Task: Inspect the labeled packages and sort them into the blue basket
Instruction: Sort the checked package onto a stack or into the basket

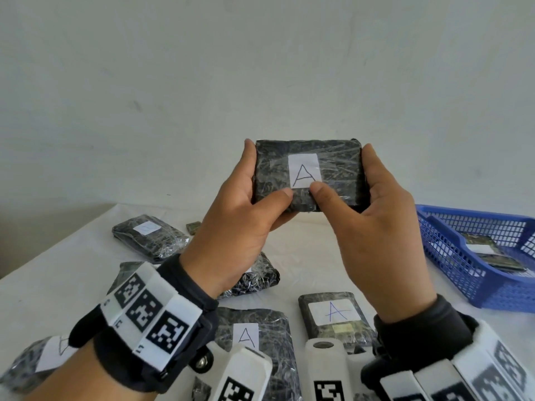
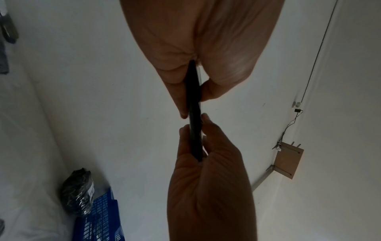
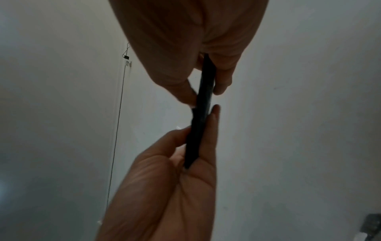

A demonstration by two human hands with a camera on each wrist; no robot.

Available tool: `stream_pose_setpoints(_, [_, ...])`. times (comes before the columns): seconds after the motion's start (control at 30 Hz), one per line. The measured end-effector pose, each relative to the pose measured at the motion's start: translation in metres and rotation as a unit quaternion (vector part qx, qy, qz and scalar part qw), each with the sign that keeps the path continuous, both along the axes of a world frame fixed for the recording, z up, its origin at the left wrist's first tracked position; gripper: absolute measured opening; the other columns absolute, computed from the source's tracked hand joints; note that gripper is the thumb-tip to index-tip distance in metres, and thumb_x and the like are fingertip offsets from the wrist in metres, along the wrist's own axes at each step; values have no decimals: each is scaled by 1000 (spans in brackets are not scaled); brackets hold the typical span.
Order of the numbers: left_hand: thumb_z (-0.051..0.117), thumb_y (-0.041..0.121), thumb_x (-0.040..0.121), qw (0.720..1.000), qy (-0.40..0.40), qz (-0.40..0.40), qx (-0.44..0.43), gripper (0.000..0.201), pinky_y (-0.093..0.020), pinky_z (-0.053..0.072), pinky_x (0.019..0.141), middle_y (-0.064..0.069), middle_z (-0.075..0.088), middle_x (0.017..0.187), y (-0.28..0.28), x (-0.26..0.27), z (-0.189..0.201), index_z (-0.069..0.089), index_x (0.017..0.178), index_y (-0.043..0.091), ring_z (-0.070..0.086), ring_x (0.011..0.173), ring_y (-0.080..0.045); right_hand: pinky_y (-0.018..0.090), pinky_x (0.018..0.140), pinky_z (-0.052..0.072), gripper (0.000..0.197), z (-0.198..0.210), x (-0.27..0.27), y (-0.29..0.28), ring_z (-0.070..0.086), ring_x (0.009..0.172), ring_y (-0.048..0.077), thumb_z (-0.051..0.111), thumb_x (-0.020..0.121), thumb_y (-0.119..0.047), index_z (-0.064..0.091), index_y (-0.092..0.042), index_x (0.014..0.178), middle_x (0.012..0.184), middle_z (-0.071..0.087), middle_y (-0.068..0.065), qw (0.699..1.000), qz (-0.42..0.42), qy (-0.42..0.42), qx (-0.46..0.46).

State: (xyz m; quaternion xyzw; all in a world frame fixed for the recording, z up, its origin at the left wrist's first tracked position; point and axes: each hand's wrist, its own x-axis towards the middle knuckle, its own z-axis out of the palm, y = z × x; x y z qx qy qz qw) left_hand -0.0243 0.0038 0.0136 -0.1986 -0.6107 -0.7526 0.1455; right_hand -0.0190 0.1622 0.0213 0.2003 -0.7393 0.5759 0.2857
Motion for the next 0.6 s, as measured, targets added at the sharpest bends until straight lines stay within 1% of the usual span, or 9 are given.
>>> stream_pose_setpoints(0.07, [65,16,92,1000,4,-5,-4,95,-32,57,99,-5,73,126,0,0,1,7,165,30,71,116,-17,28,93,59,65,0,0,1,73,102,4,76,94,-27,50,-8,150,112,76,-11,1000,5,6,-2])
stream_pose_setpoints(0.13, [65,11,93,1000,3,-8,1,95,-32,57,100,-4,69,134,-1,1,2,6,165,30,70,119,-18,23,92,58,66,1,-1,2,72,102,1,77,94,-25,49,-10,151,112,76,-13,1000,8,9,-6])
stream_pose_setpoints(0.2, [62,6,97,1000,5,-12,9,91,-31,57,98,-1,71,131,-1,1,2,6,165,28,70,119,-17,19,93,55,64,0,-4,3,71,106,-1,73,97,-22,47,-11,154,113,76,-16,999,26,4,-29])
stream_pose_setpoints(0.27, [62,12,92,1000,9,-18,13,93,-29,57,95,1,74,125,-1,1,4,8,165,27,71,116,-16,27,101,55,59,-2,-7,5,71,113,4,69,101,-18,46,-8,155,120,76,-11,998,45,1,-44])
stream_pose_setpoints(0.33, [61,8,94,1000,12,-21,18,91,-27,58,92,3,75,124,-2,1,4,7,165,26,71,114,-15,34,106,54,56,-3,-11,8,71,116,8,68,101,-14,47,-7,153,124,75,-7,997,57,3,-53])
stream_pose_setpoints(0.43, [57,0,97,999,15,-36,33,82,-24,58,87,5,76,120,-4,2,4,15,164,23,72,109,-12,36,114,48,52,-2,-13,10,68,122,7,59,94,-17,54,-19,145,123,76,-13,988,109,-17,-111])
stream_pose_setpoints(0.5, [54,-2,96,997,14,-58,46,67,-23,59,84,6,78,113,-5,2,5,34,154,25,73,103,-11,36,116,47,51,-2,-15,12,67,124,8,52,90,-15,56,-21,141,120,77,-14,976,155,-33,-151])
stream_pose_setpoints(0.57, [45,-9,100,996,9,-77,50,49,-22,60,80,5,80,104,-7,3,8,51,130,29,75,97,-10,34,113,50,58,-2,-15,16,69,122,12,51,89,-11,52,-7,148,120,78,-6,960,202,-54,-187])
stream_pose_setpoints(0.6, [43,-10,101,995,4,-86,55,45,-22,60,79,4,81,99,-7,3,8,56,118,29,76,93,-10,33,112,51,61,-1,-14,18,69,121,14,50,90,-10,49,-4,150,120,78,-2,955,214,-58,-195])
